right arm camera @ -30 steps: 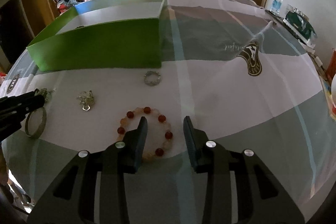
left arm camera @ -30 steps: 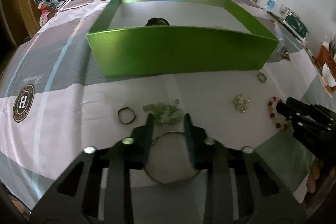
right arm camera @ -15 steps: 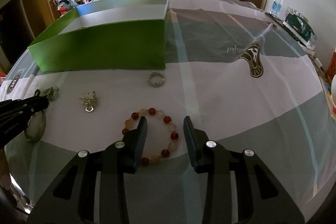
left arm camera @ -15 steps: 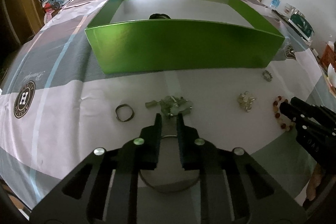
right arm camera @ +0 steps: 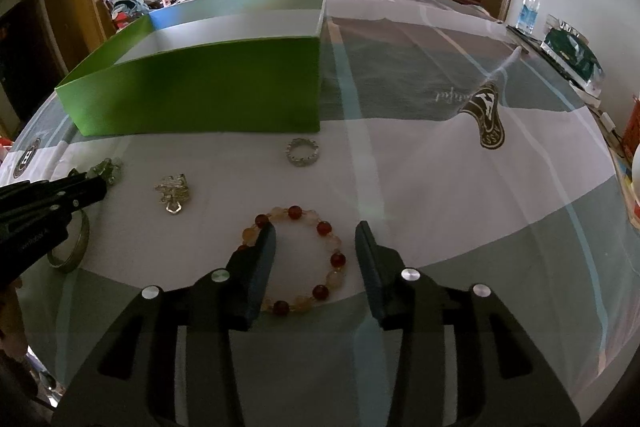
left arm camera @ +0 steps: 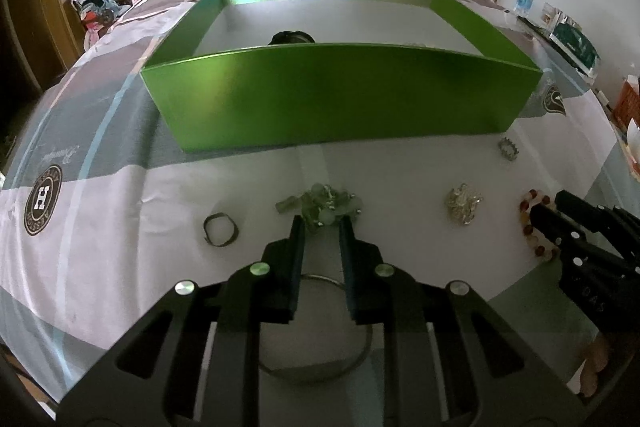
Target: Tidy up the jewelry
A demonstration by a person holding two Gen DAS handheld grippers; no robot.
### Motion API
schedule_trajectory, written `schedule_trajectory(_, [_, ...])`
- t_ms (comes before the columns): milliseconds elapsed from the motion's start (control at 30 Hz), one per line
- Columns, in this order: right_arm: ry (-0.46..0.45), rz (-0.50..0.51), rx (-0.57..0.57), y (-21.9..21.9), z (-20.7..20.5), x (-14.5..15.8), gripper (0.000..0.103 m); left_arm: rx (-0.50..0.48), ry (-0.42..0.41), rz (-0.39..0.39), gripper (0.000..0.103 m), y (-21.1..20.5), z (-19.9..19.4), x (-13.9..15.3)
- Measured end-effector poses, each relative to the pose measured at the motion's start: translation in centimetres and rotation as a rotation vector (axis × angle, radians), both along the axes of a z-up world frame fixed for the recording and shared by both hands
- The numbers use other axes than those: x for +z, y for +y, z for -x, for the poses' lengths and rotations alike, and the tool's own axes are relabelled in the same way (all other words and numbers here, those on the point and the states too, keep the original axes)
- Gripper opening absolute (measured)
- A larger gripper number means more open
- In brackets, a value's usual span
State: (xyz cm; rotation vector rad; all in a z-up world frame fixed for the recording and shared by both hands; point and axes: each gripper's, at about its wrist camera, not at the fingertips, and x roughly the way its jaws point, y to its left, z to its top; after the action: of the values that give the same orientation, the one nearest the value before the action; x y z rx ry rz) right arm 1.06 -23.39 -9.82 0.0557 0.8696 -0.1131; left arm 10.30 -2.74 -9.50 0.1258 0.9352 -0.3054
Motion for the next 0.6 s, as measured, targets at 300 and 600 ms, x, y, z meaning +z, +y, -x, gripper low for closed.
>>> schedule_trajectory(300, [-0.004,0.001,0.000,0.07,-0.03,-0.13,0.042,0.010,-0.018,-0.009,0.018,-0.32,0.11,-0.11])
schedule_trajectory(600, [-0.012,0.000,0.009,0.07,0.05,-0.24,0.042,0.014,-0.026,-0.020,0.019,-0.60,0.29,-0.14])
